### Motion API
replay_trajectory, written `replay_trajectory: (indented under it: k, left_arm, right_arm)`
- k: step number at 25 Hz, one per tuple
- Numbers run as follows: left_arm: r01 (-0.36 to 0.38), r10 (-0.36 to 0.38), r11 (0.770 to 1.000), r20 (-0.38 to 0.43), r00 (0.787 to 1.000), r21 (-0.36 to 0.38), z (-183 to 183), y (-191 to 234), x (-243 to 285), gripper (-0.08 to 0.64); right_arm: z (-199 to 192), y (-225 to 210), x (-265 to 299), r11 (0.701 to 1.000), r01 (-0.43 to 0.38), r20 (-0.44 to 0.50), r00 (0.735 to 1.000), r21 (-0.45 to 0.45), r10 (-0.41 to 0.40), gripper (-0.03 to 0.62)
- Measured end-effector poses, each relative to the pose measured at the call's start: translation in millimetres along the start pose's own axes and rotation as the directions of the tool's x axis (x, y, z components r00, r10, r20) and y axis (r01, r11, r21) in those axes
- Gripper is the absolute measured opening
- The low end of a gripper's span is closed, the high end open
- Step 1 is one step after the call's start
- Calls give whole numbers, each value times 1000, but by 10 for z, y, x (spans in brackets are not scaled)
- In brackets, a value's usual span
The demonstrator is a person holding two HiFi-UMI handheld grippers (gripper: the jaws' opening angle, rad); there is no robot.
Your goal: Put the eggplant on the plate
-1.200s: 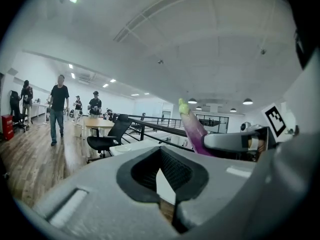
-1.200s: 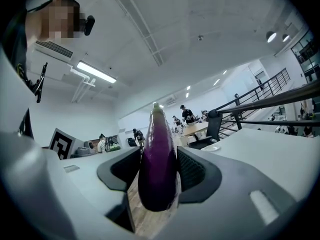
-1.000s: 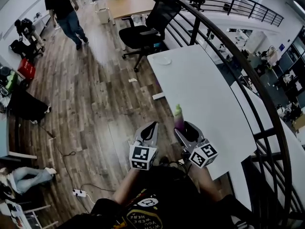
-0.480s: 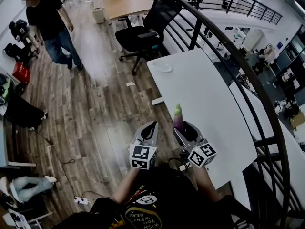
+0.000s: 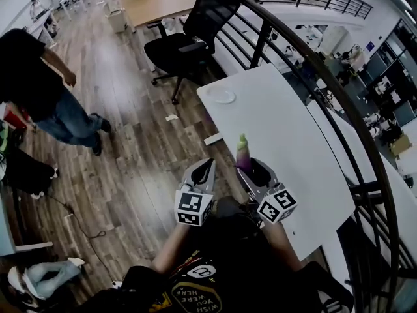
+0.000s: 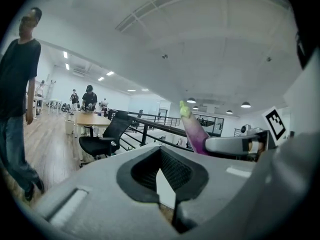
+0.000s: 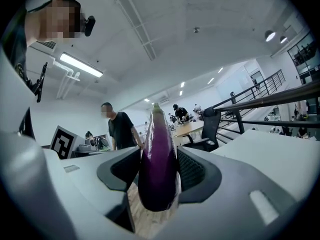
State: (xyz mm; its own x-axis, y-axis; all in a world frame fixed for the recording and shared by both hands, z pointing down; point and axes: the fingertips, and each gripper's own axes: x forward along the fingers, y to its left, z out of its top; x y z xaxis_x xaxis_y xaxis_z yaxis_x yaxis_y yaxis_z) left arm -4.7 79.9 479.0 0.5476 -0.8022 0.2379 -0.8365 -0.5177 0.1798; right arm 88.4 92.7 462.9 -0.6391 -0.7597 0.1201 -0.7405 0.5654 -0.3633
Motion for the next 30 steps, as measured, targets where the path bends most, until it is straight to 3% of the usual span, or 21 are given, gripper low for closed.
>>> replay_trajectory:
  k: [8,16,24,30]
  left_arm:
    - [-41,40,999,-7,999,-36,85,501,353,5]
    - [-81,80,996,-31,996,-37,182,1063,1092,5]
    - [-82,81,996,-53,995,-25,501,1178,1789,5]
    - [-122,119,992,-93,989,-27,366,1259,2048,5]
  right_arm:
    - [78,-397,594,1000,8,-37,999,11,-8,227]
    - [261,-936,1335,999,-35,-47,998,-3,35,227]
    - [606,-1430,1702,998,-55,-31,998,23,56,227]
    - [463,-1892,1845,998,-36,-89,995,48,40,227]
